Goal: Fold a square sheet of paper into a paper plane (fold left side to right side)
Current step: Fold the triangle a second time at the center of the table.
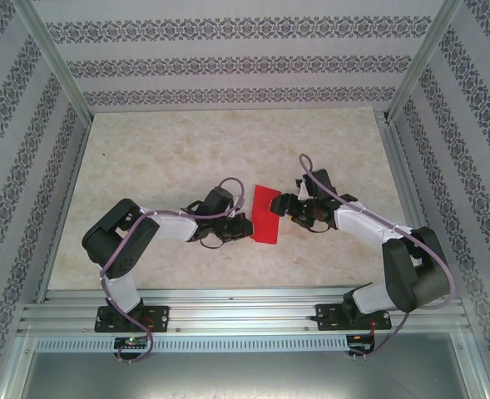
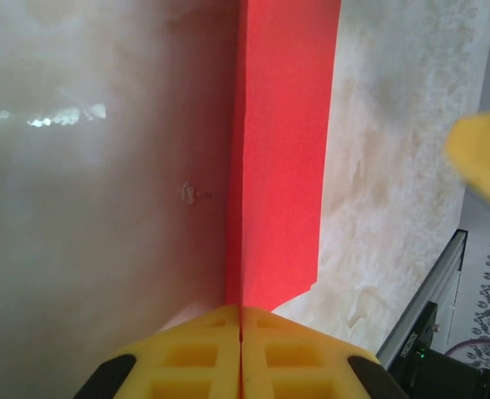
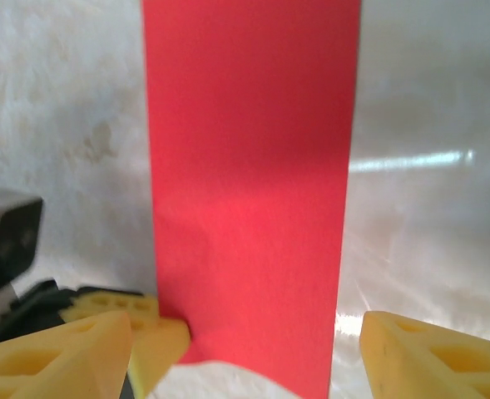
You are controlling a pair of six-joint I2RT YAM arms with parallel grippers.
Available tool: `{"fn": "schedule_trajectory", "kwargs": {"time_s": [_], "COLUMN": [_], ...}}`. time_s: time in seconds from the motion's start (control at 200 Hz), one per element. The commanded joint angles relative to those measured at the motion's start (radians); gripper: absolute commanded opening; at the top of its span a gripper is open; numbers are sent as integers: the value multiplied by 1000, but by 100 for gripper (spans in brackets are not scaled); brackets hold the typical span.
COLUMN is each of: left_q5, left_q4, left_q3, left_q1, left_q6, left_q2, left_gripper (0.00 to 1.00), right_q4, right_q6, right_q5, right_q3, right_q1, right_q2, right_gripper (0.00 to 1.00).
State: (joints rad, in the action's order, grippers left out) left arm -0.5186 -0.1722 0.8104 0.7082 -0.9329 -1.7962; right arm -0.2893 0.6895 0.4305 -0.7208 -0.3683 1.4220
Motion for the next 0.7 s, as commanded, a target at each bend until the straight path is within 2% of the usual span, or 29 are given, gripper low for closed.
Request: {"fn": "schedule_trajectory", "kwargs": {"time_s": [0.0,0.13,0.425,0.694], "left_q5": [0,-6,-34,-44], "left_q4": [-78,-104,-175,-188], "left_q3": [-9,-14,-27,-27], "left_q1": [10,10,10,10], "left_q6": [-49,-79,-141,-159], "left_q2": [41,46,43,58], "left_gripper": [9,8,8,8], "right_q4": [83,154,191,203], "right_q6": [120,195,216,214], "right_q5": [116,174,203,195], "right_q3": [71,126,171,188], "right_q1": [7,3,0,2], "right_q2": [-38,-57,-19,5], "right_gripper": [73,72,71,78]}}
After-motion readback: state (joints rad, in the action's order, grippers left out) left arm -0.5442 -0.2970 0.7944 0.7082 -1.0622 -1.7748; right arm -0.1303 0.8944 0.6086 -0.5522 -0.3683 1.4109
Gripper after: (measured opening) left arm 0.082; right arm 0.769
